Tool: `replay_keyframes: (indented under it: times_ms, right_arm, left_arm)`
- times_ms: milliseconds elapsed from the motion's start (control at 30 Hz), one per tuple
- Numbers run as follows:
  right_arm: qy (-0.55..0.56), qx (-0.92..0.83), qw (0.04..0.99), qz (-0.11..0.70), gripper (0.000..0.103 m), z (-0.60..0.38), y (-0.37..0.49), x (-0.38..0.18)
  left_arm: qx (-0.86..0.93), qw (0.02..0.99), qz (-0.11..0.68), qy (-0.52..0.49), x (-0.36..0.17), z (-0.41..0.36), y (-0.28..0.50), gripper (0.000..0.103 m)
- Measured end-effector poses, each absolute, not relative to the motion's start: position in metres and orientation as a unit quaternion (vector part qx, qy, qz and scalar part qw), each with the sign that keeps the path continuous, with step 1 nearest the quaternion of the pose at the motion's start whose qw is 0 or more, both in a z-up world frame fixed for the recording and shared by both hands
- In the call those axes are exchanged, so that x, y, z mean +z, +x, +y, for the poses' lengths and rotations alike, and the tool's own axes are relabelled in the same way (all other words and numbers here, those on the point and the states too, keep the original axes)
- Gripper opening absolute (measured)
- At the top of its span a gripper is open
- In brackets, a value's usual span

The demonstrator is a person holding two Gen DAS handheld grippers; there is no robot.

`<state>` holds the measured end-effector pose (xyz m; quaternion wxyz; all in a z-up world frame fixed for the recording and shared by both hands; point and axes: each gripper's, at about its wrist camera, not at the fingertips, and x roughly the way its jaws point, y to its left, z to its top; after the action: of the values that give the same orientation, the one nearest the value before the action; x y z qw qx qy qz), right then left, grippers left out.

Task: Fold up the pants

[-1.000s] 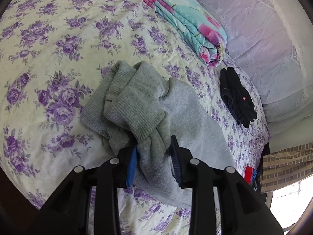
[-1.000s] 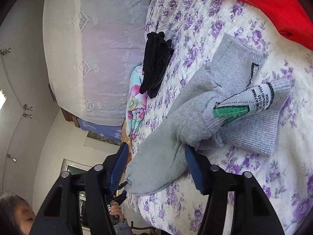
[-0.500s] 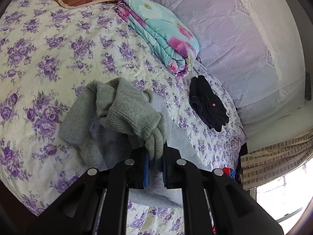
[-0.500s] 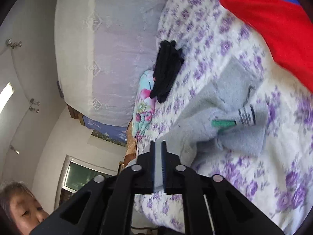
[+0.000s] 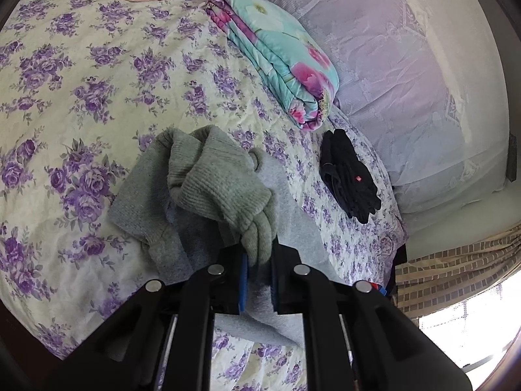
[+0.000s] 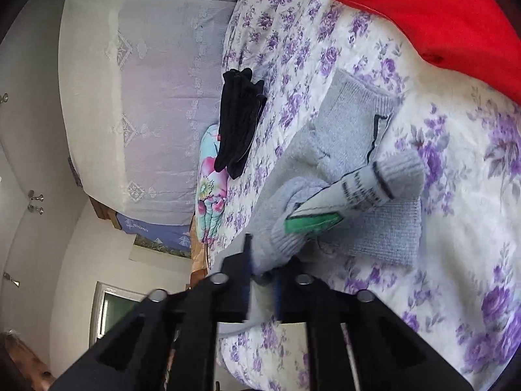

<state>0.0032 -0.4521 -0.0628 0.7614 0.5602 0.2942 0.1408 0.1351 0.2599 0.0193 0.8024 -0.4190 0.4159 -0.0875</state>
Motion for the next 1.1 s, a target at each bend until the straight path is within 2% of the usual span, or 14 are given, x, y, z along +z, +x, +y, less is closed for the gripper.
replay_keyframes:
  times_ms: [200, 333, 467, 600, 667, 767, 800, 867, 933, 967, 1000, 1100]
  right_arm:
    - [0.520, 0.173, 0.803, 0.235, 0.006, -0.463, -0.015, -0.003]
    - [0.523, 0.172, 0.799, 0.243, 0.006, -0.474, 0.024, 0.016]
    - [0.534, 0.156, 0.782, 0.282, 0.006, -0.483, 0.112, 0.016]
    - [0.538, 0.119, 0.763, 0.338, 0.008, -0.486, 0.230, 0.004]
    - [0.538, 0.105, 0.749, 0.371, 0.012, -0.487, 0.288, -0.010]
    - [0.543, 0.087, 0.751, 0.366, 0.026, -0.480, 0.308, -0.020]
    - [0.523, 0.098, 0.766, 0.361, 0.034, -0.474, 0.304, -0.016]
    - [0.470, 0.095, 0.801, 0.358, 0.042, -0.466, 0.288, -0.008]
    - [0.449, 0.084, 0.818, 0.350, 0.056, -0.469, 0.270, -0.004]
    - [0.446, 0.077, 0.822, 0.346, 0.058, -0.474, 0.262, -0.003]
    - [0.445, 0.073, 0.822, 0.347, 0.060, -0.479, 0.260, -0.002]
    - [0.443, 0.072, 0.820, 0.355, 0.060, -0.485, 0.240, -0.001]
  left_arm:
    - [-0.099, 0.808, 0.403, -0.418, 0.036, 0.261, 0.129, 0.009]
    - [-0.116, 0.815, 0.399, -0.405, 0.062, 0.254, 0.158, 0.009]
    - [-0.109, 0.808, 0.414, -0.404, 0.070, 0.247, 0.218, 0.009]
    - [-0.079, 0.791, 0.442, -0.416, 0.056, 0.241, 0.313, 0.010]
    - [-0.046, 0.794, 0.451, -0.406, 0.045, 0.239, 0.355, 0.013]
    - [-0.023, 0.767, 0.471, -0.435, 0.011, 0.242, 0.388, 0.018]
    - [-0.017, 0.767, 0.474, -0.432, 0.005, 0.243, 0.388, 0.021]
    - [-0.028, 0.784, 0.469, -0.405, 0.001, 0.243, 0.378, 0.030]
    - [-0.052, 0.791, 0.462, -0.397, -0.001, 0.248, 0.365, 0.041]
    - [-0.058, 0.792, 0.458, -0.399, -0.002, 0.250, 0.359, 0.044]
    - [-0.053, 0.795, 0.455, -0.397, -0.001, 0.255, 0.352, 0.054]
    - [-0.047, 0.808, 0.438, -0.391, 0.003, 0.267, 0.323, 0.057]
